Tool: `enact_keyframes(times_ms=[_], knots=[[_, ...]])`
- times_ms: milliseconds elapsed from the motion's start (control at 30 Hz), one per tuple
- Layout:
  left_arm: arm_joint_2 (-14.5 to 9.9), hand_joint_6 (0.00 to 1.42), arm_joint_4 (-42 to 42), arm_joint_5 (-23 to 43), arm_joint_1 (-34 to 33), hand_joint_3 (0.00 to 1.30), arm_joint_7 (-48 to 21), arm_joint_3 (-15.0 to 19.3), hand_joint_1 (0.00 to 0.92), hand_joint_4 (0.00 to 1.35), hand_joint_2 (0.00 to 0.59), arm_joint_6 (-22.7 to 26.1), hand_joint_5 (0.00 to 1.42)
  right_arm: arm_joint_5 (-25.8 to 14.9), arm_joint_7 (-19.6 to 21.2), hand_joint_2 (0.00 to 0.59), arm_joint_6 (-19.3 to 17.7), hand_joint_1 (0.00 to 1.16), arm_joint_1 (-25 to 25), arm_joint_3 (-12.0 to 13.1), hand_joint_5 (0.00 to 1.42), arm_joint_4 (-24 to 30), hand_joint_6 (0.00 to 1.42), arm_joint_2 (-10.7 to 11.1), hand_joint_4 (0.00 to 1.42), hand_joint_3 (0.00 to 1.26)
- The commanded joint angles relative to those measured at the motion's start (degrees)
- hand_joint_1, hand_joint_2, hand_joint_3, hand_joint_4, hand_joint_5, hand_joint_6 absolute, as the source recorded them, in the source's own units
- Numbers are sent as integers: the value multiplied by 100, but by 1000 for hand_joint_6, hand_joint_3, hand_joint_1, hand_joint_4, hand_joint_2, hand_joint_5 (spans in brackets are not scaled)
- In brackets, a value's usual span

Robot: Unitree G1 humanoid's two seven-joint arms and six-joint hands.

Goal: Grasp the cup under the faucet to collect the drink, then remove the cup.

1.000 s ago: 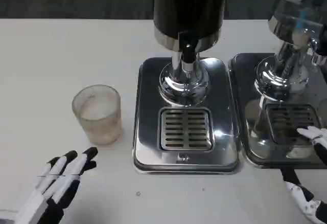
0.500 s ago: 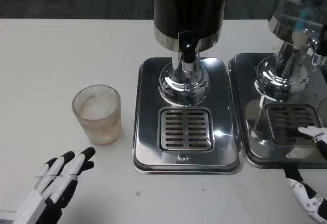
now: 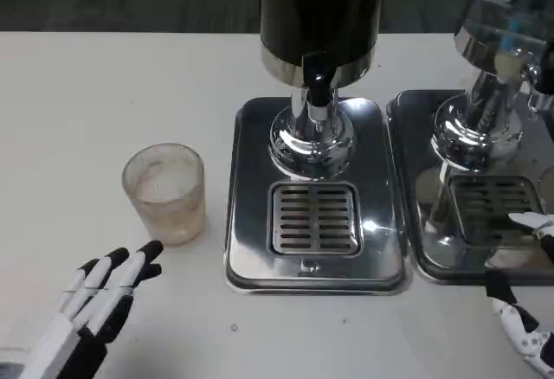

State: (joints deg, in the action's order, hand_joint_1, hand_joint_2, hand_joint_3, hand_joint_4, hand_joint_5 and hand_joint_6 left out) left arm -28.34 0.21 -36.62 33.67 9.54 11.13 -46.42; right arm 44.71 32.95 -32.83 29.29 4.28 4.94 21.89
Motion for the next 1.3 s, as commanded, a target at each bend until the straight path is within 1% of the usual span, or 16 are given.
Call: enact_keyframes(times_ms=[33, 200, 467, 667, 767, 967, 1033, 1133, 1300], knots=[[-101, 0, 163, 114, -58, 0, 70, 12, 0, 0, 89, -13, 0, 13, 56, 420, 52, 439, -4, -13, 341, 139, 446, -117, 372, 427], [-153, 0, 336, 257, -207, 0, 147, 56, 0, 0, 85, -139, 0, 75, 75, 420, 123, 439, 39, -48, 356, 243, 446, -247, 398, 441], [-139, 0, 608, 524, -508, 0, 295, 152, 0, 0, 77, -258, 0, 124, 74, 420, 144, 439, 42, -81, 370, 301, 446, -356, 428, 455], [-101, 0, 839, 869, -868, 0, 281, 210, 0, 0, 60, -140, 0, 103, 64, 420, 137, 439, -33, -97, 379, 270, 463, -374, 450, 464], [-90, 0, 955, 1041, -1079, 0, 230, 198, 0, 0, 40, -80, 0, 73, 77, 420, 116, 439, -103, -120, 384, 202, 466, -379, 463, 468], [-63, 0, 1143, 1243, -1436, 0, 192, 136, 2, 0, 31, 43, 0, 2, 60, 420, 40, 439, -180, -175, 398, 62, 469, -340, 478, 471], [-54, 0, 1235, 1296, -1574, 0, 179, 110, 43, 0, 29, 75, 0, -29, 42, 420, 16, 439, -230, -192, 398, 13, 469, -319, 481, 473], [-67, 4, 1401, 1350, -1751, 0, 149, 51, 81, 0, 26, 85, 1, -91, 22, 420, -32, 439, -254, -187, 407, -41, 469, -274, 494, 481], [-88, 46, 1794, 1550, -2111, 0, -17, -60, 127, 0, 20, 119, 61, -134, -14, 420, -50, 439, -264, -199, 413, -43, 469, -236, 498, 482]])
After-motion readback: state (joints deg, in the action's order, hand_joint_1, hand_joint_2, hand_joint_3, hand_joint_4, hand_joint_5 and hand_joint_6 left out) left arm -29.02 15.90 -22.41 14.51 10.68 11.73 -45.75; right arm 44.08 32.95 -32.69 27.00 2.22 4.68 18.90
